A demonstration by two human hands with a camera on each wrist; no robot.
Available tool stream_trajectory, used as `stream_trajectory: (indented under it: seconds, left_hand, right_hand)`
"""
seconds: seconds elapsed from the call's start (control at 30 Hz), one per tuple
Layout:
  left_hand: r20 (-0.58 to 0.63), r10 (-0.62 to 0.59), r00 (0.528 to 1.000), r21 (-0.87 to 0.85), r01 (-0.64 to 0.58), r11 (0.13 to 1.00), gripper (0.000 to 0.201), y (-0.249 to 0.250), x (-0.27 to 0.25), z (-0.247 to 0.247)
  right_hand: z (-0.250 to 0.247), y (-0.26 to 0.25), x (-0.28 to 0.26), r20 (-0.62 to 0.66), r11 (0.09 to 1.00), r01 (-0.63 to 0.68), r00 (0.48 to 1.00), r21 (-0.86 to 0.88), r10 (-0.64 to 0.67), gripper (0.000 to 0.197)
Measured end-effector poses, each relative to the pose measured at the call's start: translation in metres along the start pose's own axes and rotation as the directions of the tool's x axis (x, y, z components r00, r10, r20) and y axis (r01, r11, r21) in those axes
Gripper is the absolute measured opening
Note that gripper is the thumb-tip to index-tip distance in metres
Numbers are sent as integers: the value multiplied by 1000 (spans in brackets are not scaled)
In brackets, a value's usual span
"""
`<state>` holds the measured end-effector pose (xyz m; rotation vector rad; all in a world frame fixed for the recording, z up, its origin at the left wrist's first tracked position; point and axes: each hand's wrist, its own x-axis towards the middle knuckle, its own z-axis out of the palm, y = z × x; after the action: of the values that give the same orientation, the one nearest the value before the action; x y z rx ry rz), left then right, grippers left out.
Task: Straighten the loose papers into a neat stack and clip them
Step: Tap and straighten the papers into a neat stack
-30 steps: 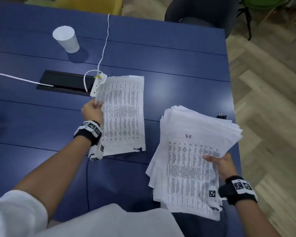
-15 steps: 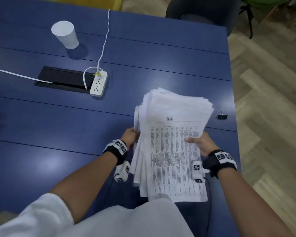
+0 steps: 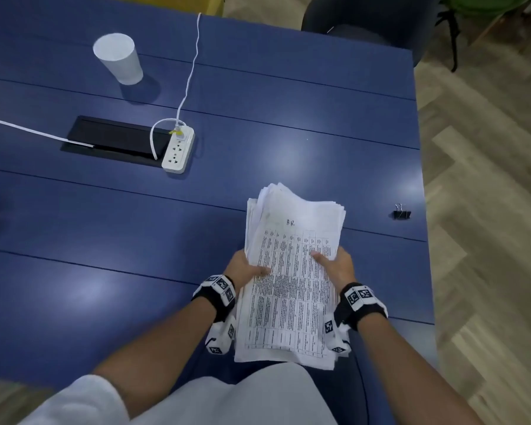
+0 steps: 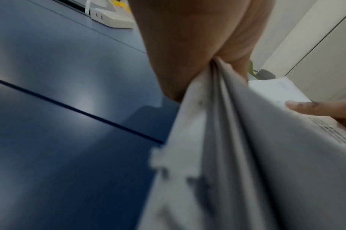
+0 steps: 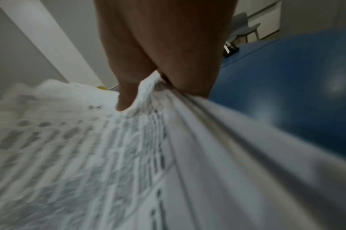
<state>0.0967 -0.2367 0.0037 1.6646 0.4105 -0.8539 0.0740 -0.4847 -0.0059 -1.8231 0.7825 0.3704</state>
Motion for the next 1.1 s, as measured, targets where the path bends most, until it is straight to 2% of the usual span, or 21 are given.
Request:
stream_trajectory:
  seconds: [0.07,0.1,0.17,0.23,0.3,0.37,0.43,0.5,0.53,0.63,0.77,0.83,0.9,0.97,1.03,1.1]
  left_hand:
    - [55,9,998,-43,-7,999,75,1,0,-12]
    - [88,41,995,-73,-34,997,76,3,-2,-18]
    - [155,109,982,-112,-92,989,65,18,-13,-25]
    - [188,142,972,-51,-135,990,58,31,-17,-29]
    - [140,177,974,126,-195,973,50,49,-25,-26]
    - [-11,290,957,233,-279,931,27,64,-35,-17]
    - [-171,426,889,132,-408,904,10,82,-54,-7]
    - [-285,509,812,56,-516,855,6,94,-72,0]
    - [-310,538,784,40,-555,831,6,98,-79,1]
    - [-277,604,747,-41,-637,770,29,115,-91,-1]
    - [-81,731,678,56,-729,682,44,138,-91,-17]
    - [-43,741,670,57,-739,672,57,143,-84,-30]
    - [24,739,674,54,-739,672,69,146,-77,-33]
    - [65,723,688,104,-725,680,61,152,-75,-26]
    - [4,717,697,66,-716,695,50,160,-73,-22]
    - [-22,691,723,27,-690,723,48,161,-68,-24]
  right_hand:
    - [-16,-1,-9,22,989,37,999,142,-40,57]
    - [-25,-1,-13,38,974,56,997,219,-66,62]
    - [-38,-4,-22,150,928,42,983,370,-104,76]
    - [-41,-16,-30,237,939,61,960,338,-147,66]
    - [-40,-36,-39,166,961,159,966,227,-199,48]
    - [-37,-56,-51,49,937,254,961,239,-273,39]
    - [-37,-74,-67,-62,895,345,938,282,-342,33]
    - [-40,-92,-88,-156,838,452,892,305,-424,18]
    - [-42,-100,-97,-187,808,501,865,309,-465,17]
    - [-51,-113,-112,-234,719,581,813,381,-533,27]
    - [-76,-120,-110,-238,640,666,741,383,-628,53]
    - [-88,-120,-104,-184,629,680,721,376,-669,60]
    - [-87,-123,-100,-135,649,668,727,363,-673,62]
    - [-77,-128,-96,-132,682,650,749,335,-649,53]
    - [-76,-130,-89,-178,699,629,773,341,-609,43]
    - [-78,-129,-82,-174,720,604,794,343,-583,42]
